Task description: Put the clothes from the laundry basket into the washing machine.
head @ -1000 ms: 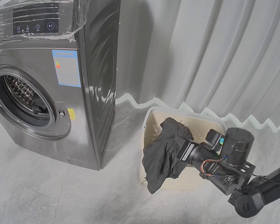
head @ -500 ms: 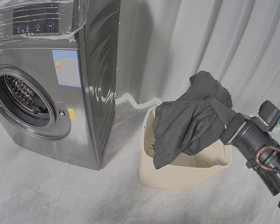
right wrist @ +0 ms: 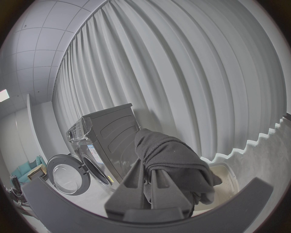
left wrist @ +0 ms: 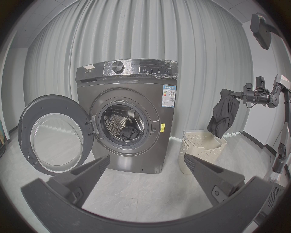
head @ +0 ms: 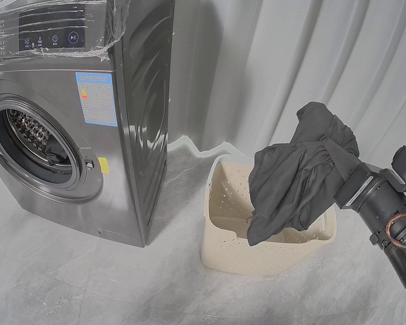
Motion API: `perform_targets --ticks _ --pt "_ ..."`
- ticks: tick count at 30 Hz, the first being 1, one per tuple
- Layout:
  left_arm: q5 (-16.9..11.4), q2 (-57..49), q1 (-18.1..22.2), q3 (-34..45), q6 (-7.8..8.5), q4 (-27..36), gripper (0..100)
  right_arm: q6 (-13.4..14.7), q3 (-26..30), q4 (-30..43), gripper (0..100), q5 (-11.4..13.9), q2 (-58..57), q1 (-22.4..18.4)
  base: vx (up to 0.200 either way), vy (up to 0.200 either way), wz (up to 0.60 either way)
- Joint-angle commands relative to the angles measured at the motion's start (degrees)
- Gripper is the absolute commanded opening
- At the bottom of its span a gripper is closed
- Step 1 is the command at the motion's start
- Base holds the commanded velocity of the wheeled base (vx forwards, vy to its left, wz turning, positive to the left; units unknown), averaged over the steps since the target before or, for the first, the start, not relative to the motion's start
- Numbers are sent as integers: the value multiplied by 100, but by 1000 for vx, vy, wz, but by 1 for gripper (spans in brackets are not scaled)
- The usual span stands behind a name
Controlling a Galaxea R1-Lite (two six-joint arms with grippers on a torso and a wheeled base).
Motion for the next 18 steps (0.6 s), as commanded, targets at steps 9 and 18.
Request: perform_targets --ticks 9,18 --pt "1 -84 0 84 -14 2 100 -7 143 -41 0 44 55 19 0 0 0" --pt "1 -84 0 84 -23 2 100 -7 249 -41 0 53 55 63 0 200 0"
